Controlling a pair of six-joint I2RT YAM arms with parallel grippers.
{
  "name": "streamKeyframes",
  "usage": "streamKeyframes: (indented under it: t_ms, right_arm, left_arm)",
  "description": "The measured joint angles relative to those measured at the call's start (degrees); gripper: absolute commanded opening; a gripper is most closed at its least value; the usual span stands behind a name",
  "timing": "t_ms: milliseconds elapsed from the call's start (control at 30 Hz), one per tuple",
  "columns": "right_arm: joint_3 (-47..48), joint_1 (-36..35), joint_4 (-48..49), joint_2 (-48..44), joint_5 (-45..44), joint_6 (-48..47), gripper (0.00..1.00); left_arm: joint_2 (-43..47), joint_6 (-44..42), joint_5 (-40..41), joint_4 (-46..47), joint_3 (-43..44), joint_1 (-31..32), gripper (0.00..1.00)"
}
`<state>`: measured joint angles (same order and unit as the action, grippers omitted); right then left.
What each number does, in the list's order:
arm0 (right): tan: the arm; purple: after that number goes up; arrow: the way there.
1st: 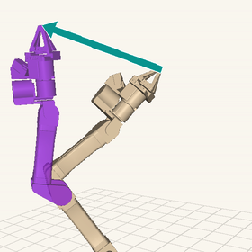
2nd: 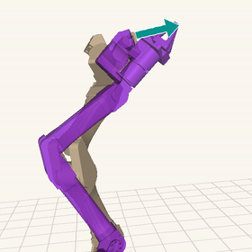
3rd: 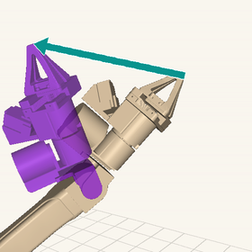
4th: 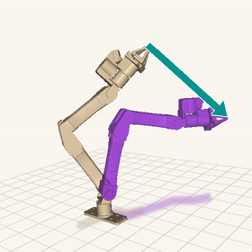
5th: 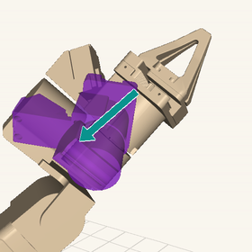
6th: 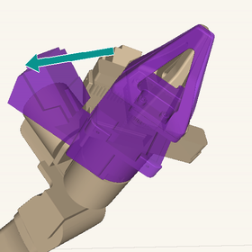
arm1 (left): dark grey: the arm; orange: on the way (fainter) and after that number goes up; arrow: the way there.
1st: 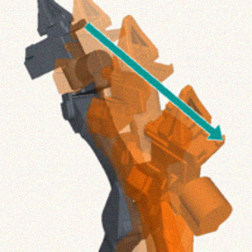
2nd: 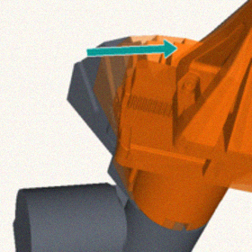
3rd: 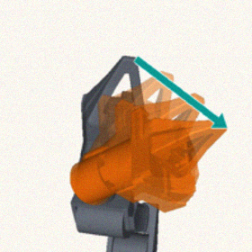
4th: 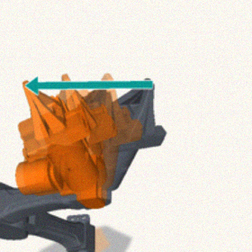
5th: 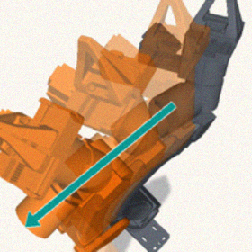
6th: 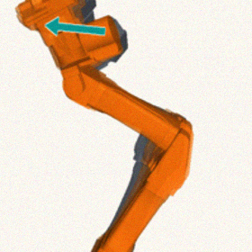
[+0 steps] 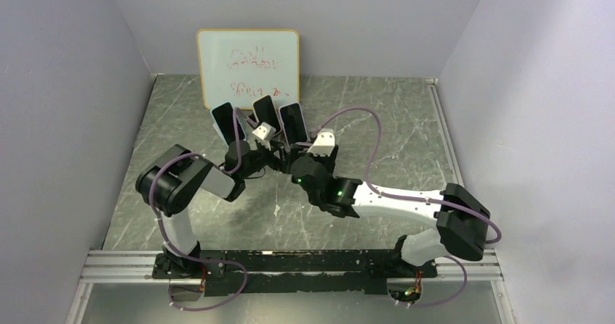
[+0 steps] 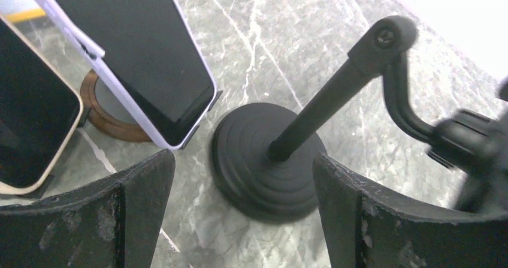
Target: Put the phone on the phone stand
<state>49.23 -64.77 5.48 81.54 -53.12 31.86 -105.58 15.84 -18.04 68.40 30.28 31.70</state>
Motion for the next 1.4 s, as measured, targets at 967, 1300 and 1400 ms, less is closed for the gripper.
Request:
streamKeyframes:
  t_ms: [967,1300,1400]
  right_arm:
    - [-5.88,21.44,0.48,-9.07,23.32,-15.17,0.69]
    - [-4.31,29.53,2.10,-6.86,33.05,-16.98,0.70]
    - [-3.80,31.10,3.45,-5.55,34.86,-17.40,0.74]
  left_arm:
    - [15.06,-6.45,1.38,-15.69,0.20,-0.13,0.89]
    - [15.54,-7.10,1.90,-17.77,0.20,-0.55,0.89]
    - [16.06,-7.13,2.01,-17.99,0.20,-0.68,0.90]
